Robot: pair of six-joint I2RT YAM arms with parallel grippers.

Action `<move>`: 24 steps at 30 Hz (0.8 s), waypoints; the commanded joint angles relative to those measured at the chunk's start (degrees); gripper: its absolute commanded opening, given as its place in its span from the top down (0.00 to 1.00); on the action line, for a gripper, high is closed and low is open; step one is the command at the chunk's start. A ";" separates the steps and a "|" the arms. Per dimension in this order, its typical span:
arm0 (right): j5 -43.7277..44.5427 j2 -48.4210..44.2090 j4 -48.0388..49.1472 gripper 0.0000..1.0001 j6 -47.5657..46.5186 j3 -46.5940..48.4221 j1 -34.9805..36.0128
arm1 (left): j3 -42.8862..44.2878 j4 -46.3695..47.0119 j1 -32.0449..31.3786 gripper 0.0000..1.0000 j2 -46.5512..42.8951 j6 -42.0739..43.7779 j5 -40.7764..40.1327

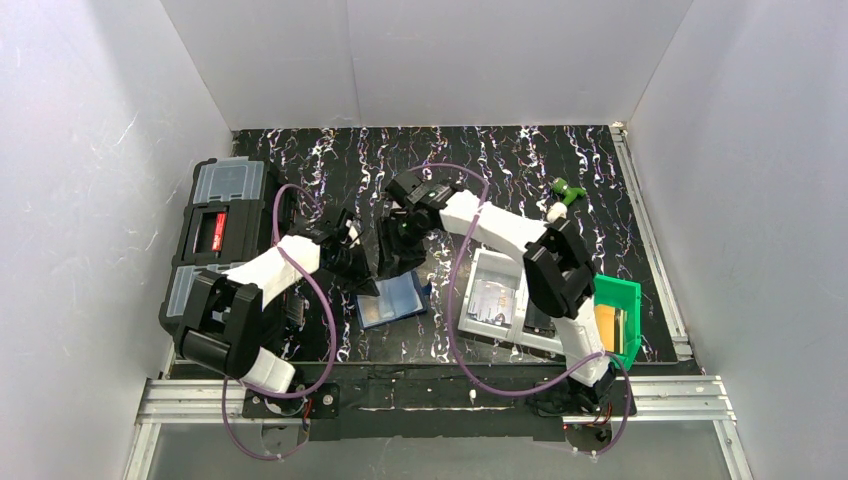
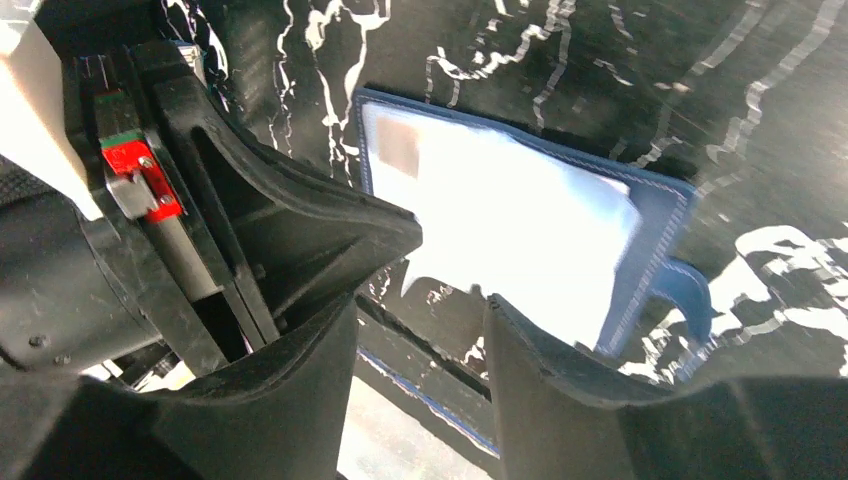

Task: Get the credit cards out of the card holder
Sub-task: Remove the credit card from the card holder.

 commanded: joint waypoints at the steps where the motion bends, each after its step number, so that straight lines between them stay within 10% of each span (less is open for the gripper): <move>1: 3.24 -5.97 -1.06 0.42 -0.73 -3.26 -2.44 | 2.87 1.28 -1.40 1.00 -2.77 -0.65 1.79; 14: 7.72 -15.67 0.15 0.38 -0.89 -14.66 -6.56 | 8.49 7.00 -6.86 0.99 8.15 -2.49 3.48; 24: 7.74 -17.08 0.79 0.38 -0.76 -16.57 -6.50 | 10.81 7.16 -7.42 0.56 9.02 -1.46 2.87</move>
